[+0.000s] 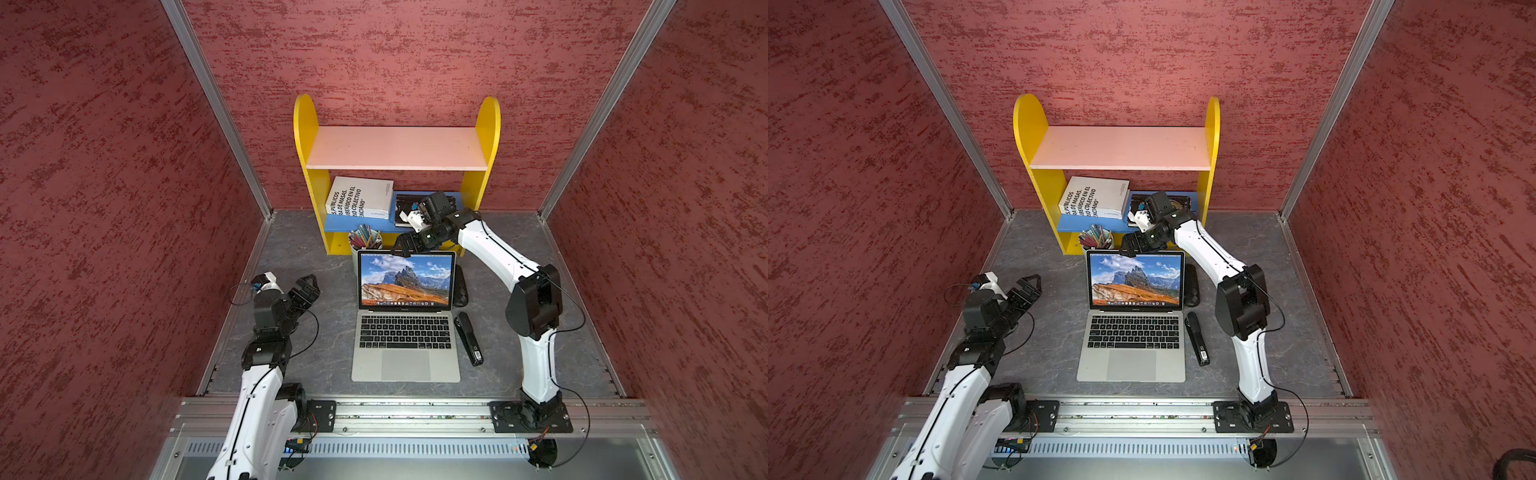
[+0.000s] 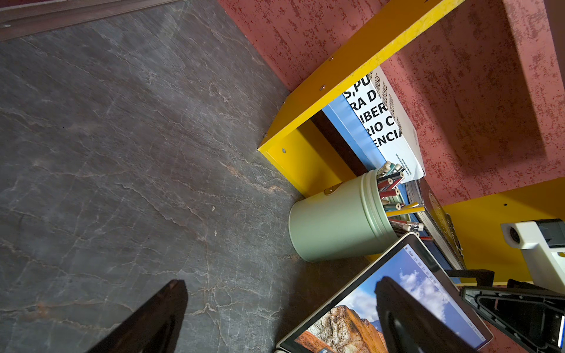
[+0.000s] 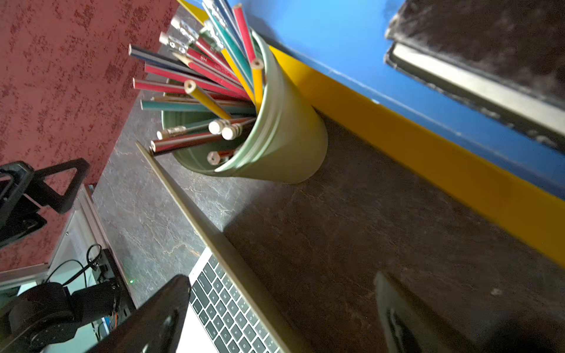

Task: Close the laptop lid and set it aside
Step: Close the lid of the laptop.

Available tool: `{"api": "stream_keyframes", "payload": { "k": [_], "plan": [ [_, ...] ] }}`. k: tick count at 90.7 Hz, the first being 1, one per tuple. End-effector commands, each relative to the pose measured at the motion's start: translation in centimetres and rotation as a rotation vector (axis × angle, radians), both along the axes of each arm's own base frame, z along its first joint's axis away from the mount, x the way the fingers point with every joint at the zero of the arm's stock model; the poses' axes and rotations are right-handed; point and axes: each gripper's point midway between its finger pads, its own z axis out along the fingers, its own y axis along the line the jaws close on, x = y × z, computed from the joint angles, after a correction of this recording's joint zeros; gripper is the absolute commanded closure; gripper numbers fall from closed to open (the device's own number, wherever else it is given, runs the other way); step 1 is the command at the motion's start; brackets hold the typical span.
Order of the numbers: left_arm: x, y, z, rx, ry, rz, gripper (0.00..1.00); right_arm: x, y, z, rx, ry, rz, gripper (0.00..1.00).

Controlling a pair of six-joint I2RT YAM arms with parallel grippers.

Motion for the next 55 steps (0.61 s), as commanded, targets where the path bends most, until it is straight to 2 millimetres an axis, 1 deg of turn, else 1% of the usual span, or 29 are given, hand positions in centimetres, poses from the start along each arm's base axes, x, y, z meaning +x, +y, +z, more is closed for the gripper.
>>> {"api": "stream_keyframes", "payload": {
  "k": [1, 19, 39, 55],
  "plan": [
    [-0.2, -0.1, -0.2, 0.004, -0.001, -0.011, 0.00, -1.1, 0.0, -0.9, -0.037, 0.015, 0.080, 0.02],
    [-0.2, -0.1, -0.3, 0.004, 0.001, -0.012, 0.00, -1.6, 0.3, -0.8, -0.025, 0.014, 0.134, 0.02],
    [-0.2, -0.1, -0.3, 0.005, 0.002, -0.012, 0.00, -2.3, 0.7, 0.1, 0.006, 0.011, 0.160, 0.02],
    [-0.2, -0.1, -0.3, 0.004, 0.000, -0.011, 0.00, -3.0, 1.2, 0.3, -0.001, 0.002, 0.183, 0.02]
  ]
}}
